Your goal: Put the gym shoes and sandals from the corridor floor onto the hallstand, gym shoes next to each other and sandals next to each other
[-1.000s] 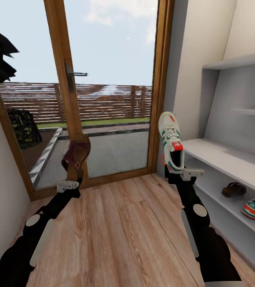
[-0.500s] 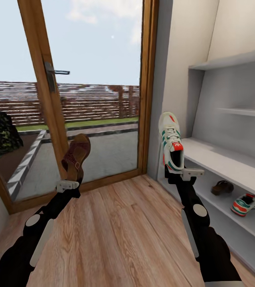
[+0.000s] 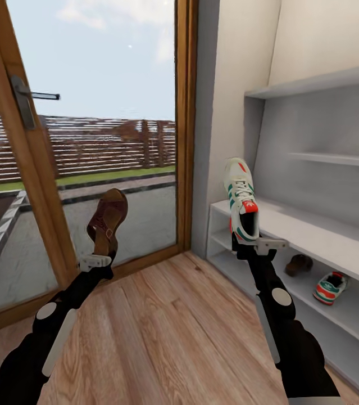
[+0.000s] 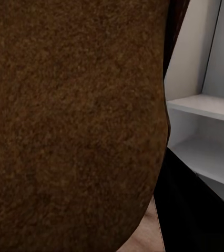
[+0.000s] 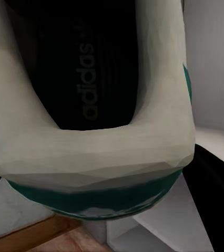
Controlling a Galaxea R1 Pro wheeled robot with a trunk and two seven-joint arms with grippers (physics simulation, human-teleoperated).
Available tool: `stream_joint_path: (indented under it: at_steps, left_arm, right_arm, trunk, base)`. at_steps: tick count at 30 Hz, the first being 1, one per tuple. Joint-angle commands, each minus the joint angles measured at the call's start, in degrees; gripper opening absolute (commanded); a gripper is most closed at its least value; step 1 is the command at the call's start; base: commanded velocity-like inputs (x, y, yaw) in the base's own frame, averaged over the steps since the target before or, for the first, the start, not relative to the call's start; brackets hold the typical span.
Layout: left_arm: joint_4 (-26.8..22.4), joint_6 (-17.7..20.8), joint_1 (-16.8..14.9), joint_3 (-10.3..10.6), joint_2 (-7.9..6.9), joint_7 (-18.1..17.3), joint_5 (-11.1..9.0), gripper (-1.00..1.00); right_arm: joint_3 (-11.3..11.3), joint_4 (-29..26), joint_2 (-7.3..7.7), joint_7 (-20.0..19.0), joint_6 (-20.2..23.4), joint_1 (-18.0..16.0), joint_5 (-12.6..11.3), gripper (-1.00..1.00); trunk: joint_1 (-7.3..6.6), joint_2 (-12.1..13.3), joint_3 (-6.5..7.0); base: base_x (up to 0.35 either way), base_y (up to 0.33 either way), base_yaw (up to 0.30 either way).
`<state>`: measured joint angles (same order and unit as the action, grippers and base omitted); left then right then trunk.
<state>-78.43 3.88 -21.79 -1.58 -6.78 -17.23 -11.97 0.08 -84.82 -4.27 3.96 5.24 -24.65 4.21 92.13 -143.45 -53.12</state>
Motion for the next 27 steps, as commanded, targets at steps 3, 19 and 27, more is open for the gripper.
stream_joint_path:
  at_steps: [3,19,27]
  left_arm:
    - [-0.06,0.38,-0.01,-0.09,-0.01,-0.25,-0.6,-1.0]
    - [-0.06,0.35,-0.01,-0.09,0.01,-0.23,-0.6,-1.0]
    - [-0.06,0.34,-0.01,-0.09,0.0,-0.22,-0.6,-1.0]
  right_arm:
    - [0.01,-0.07,-0.04,0.17,0.38,-0.04,0.43,-1.0]
    - [0.01,-0.08,-0.04,0.17,0.38,-0.04,0.45,-1.0]
    - [0.01,-0.07,-0.04,0.17,0.39,-0.04,0.45,-1.0]
  trunk:
    - [0.01,-0.03,-0.06]
    - [0.01,-0.03,-0.06]
    - [0.01,-0.03,-0.06]
  base:
    - [0.186,0.209,-0.3]
    - [0.044,0.038,-0.3]
    - [0.195,0.201,-0.3]
